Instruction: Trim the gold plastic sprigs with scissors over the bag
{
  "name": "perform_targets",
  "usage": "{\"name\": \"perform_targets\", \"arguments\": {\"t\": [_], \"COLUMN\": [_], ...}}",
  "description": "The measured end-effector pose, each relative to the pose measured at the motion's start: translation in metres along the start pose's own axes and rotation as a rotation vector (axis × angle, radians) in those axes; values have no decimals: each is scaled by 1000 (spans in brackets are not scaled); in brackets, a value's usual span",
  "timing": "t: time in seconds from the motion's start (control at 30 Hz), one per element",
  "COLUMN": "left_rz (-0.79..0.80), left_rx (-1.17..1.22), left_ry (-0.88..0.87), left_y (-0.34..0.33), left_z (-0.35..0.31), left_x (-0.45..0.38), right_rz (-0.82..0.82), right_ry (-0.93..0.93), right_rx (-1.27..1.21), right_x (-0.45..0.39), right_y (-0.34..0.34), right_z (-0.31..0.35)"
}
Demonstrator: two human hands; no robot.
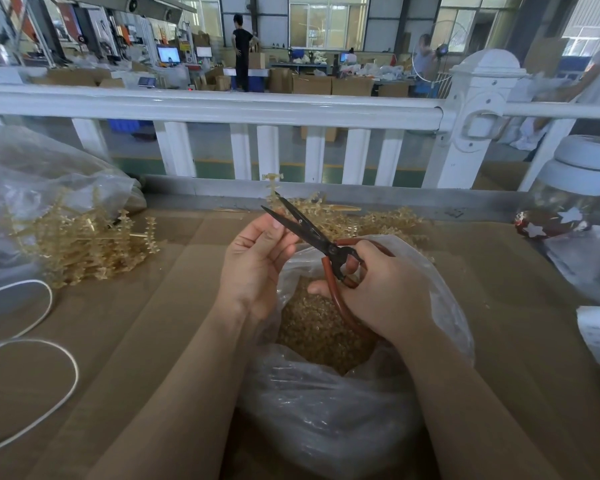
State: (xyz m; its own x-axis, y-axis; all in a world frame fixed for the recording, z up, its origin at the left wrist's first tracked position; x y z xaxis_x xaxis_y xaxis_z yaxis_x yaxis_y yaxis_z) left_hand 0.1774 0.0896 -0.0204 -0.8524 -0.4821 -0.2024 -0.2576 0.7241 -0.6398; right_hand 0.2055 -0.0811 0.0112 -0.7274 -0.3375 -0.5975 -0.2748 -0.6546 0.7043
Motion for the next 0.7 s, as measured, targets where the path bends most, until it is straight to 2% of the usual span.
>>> {"name": "perform_targets", "arguments": {"t": [0.7], "left_rz": [16], "left_rx": [20], "left_ry": [0], "left_y": [2], "left_z": [0], "left_x": [-1], "right_rz": [25], "right_ry": [-32], "right_rx": [24], "right_x": [1], "right_y": [-4], "right_z": [-5]}}
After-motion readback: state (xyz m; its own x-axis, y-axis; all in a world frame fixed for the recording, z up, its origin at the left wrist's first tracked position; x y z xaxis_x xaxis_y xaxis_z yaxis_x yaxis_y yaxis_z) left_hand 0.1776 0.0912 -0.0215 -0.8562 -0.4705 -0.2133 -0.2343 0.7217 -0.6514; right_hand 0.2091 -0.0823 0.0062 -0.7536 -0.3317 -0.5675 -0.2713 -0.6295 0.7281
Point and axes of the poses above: each hand's wrist, its own x-axis away from the middle knuckle, its own y-axis out of the back of the hand, z = x × y, the point moved 10 cm from there along -x, towards the middle knuckle, and after that the axes turned 4 degrees about -y, right-handed, at the moved point
